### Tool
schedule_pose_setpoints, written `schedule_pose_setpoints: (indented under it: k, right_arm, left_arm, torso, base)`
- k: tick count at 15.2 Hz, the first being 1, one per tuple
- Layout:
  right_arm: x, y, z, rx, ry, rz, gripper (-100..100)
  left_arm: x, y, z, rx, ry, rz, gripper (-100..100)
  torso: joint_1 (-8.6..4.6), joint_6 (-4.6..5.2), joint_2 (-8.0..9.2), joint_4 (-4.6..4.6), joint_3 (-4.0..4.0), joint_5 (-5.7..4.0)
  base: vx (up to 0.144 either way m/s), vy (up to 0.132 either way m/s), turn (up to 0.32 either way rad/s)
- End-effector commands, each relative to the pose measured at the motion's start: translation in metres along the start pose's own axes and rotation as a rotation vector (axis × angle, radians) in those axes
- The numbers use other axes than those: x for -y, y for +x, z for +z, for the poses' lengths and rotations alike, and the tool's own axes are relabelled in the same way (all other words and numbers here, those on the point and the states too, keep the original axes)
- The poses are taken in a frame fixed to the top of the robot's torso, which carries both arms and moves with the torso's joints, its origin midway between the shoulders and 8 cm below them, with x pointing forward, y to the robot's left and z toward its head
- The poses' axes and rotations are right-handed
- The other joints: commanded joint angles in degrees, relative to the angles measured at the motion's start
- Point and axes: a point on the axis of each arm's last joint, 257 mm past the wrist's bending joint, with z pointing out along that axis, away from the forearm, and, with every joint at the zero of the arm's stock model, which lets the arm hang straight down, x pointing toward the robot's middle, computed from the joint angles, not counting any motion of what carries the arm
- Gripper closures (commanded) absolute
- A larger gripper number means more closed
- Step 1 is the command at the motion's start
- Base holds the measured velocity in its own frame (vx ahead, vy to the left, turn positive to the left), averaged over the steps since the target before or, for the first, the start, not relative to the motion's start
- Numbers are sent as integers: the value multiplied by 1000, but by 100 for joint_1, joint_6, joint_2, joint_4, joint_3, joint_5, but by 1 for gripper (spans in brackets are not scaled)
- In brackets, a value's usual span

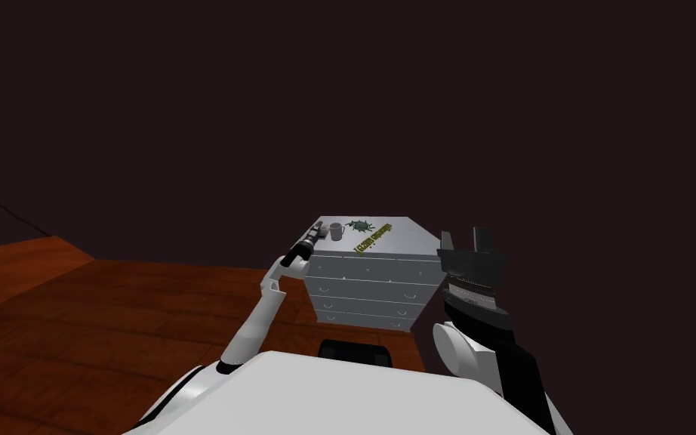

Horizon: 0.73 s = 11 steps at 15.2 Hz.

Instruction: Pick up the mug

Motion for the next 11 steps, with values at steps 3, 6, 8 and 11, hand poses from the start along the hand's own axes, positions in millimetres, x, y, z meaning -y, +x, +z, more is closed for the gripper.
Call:
schedule_pose_setpoints:
  k: [3,6,8,11]
  right_arm:
    - [0,0,0,0,0,0,0]
    - [0,0,0,0,0,0,0]
    - [0,0,0,0,0,0,0]
    - [0,0,0,0,0,0,0]
  left_arm:
    - [-17,3,23,-26,-81,22,-100]
    - [-25,4,39,-43,-133,36,-100]
    - [-20,5,45,-49,-140,38,-100]
    - [-25,6,62,-69,-197,52,-100]
  torso:
    - [1,0,2,0,1,0]
    - [2,0,3,0,1,0]
    - [2,0,3,1,2,0]
    - [1,0,1,0,1,0]
  base:
    - [-24,16,-25]
    - [-26,16,-25]
    - [-18,12,-5]
    - [-20,13,-23]
